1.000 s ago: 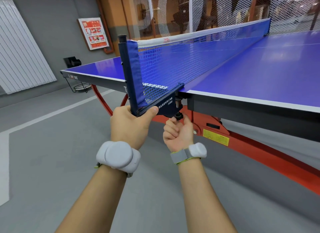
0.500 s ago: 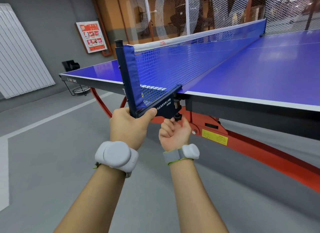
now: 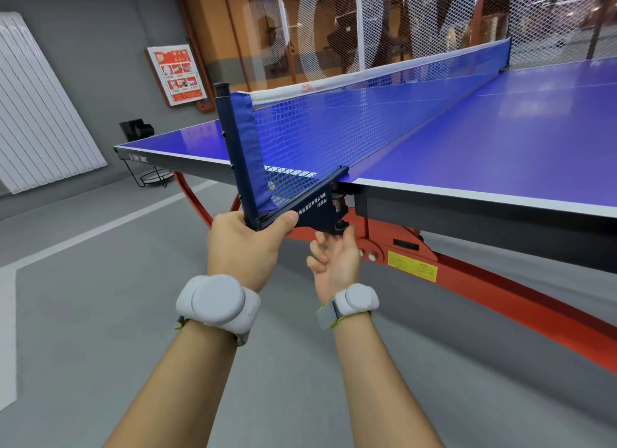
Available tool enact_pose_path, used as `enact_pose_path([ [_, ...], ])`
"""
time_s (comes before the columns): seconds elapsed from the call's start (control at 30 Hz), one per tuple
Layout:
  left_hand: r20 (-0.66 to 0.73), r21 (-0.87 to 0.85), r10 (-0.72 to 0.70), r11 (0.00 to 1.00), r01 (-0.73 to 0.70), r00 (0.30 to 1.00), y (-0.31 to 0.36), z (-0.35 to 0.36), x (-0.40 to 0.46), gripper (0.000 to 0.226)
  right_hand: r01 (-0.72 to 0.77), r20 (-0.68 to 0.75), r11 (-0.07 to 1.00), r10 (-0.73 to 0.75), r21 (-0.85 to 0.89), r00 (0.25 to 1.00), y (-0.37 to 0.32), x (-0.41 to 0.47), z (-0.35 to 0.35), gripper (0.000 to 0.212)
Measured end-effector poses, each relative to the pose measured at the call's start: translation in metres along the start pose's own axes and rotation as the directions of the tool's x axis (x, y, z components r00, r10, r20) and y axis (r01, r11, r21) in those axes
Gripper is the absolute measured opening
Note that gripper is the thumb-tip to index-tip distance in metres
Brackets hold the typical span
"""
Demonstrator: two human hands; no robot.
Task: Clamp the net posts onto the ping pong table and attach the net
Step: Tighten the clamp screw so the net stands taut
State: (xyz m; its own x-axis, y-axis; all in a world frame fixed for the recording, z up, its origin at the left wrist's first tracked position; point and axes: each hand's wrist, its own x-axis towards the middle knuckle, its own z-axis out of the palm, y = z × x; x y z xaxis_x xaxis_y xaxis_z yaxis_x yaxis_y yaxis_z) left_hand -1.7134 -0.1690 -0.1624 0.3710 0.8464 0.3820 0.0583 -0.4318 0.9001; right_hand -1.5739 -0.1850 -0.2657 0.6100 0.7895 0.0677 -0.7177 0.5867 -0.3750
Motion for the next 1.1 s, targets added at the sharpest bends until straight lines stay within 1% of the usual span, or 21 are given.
enact_pose_path([
  [0.07,-0.005,-0.012,0.001,1.000,-0.001,1.000,0.000,0.000,-0.002,0.033,-0.052,-0.001,0.997,0.052,0.066,0.999,-0.003,0.002,0.000,0.052],
  [0.13,-0.007,0.005,0.010,1.000,-0.010,1.000,0.000,0.000,-0.004,0.026,-0.095,-0.012,0.990,0.096,0.102,0.995,-0.008,0.005,0.000,0.050],
  [0.23,-0.017,0.001,0.003,1.000,-0.003,1.000,0.000,0.001,-0.005,0.033,-0.141,-0.037,0.985,0.145,0.098,0.989,-0.016,0.007,-0.002,0.049],
  [0.3,-0.014,-0.003,-0.001,1.000,0.001,1.000,0.000,0.001,-0.004,0.031,-0.189,-0.017,0.972,0.193,0.137,0.981,-0.019,0.006,-0.003,0.051],
  [0.37,-0.001,-0.003,0.003,1.000,-0.003,1.000,-0.001,0.000,-0.002,0.022,-0.245,0.010,0.951,0.247,0.189,0.969,-0.023,0.007,-0.005,0.052],
  [0.43,0.006,0.000,0.006,1.000,-0.006,1.000,0.000,-0.001,-0.001,0.024,-0.293,0.028,0.932,0.293,0.213,0.956,-0.026,0.007,-0.005,0.051],
  [0.57,-0.001,0.011,0.006,1.000,-0.006,1.000,0.001,-0.001,-0.002,0.039,-0.374,0.024,0.909,0.376,0.186,0.926,-0.037,0.007,-0.005,0.049],
  [0.67,0.010,0.009,0.005,1.000,-0.005,1.000,0.002,-0.001,-0.003,0.036,-0.445,0.070,0.874,0.440,0.197,0.895,-0.043,0.009,-0.011,0.044],
  [0.77,0.010,0.007,0.001,1.000,-0.001,1.000,0.004,-0.002,-0.004,0.033,-0.506,0.107,0.841,0.494,0.193,0.863,-0.047,0.012,-0.018,0.051],
  [0.87,0.014,-0.005,0.003,1.000,-0.003,1.000,0.003,-0.002,-0.004,0.029,-0.488,0.101,0.862,0.478,0.136,0.872,-0.047,0.012,-0.017,0.055],
  [0.97,0.033,-0.014,0.002,1.000,-0.002,0.999,0.002,-0.001,-0.001,0.014,-0.419,0.104,0.899,0.408,0.131,0.907,-0.039,0.011,-0.014,0.057],
  [1.0,0.036,-0.013,0.005,1.000,-0.004,0.999,0.002,-0.001,-0.001,0.012,-0.396,0.104,0.911,0.385,0.119,0.917,-0.036,0.010,-0.014,0.058],
  [1.03,0.032,-0.009,0.011,1.000,-0.010,0.999,0.002,-0.001,-0.001,0.013,-0.378,0.105,0.921,0.369,0.097,0.924,-0.034,0.009,-0.014,0.059],
  [1.1,0.005,0.003,0.019,1.000,-0.019,1.000,0.003,-0.003,-0.003,0.024,-0.366,0.096,0.929,0.359,0.060,0.928,-0.031,0.007,-0.016,0.060],
])
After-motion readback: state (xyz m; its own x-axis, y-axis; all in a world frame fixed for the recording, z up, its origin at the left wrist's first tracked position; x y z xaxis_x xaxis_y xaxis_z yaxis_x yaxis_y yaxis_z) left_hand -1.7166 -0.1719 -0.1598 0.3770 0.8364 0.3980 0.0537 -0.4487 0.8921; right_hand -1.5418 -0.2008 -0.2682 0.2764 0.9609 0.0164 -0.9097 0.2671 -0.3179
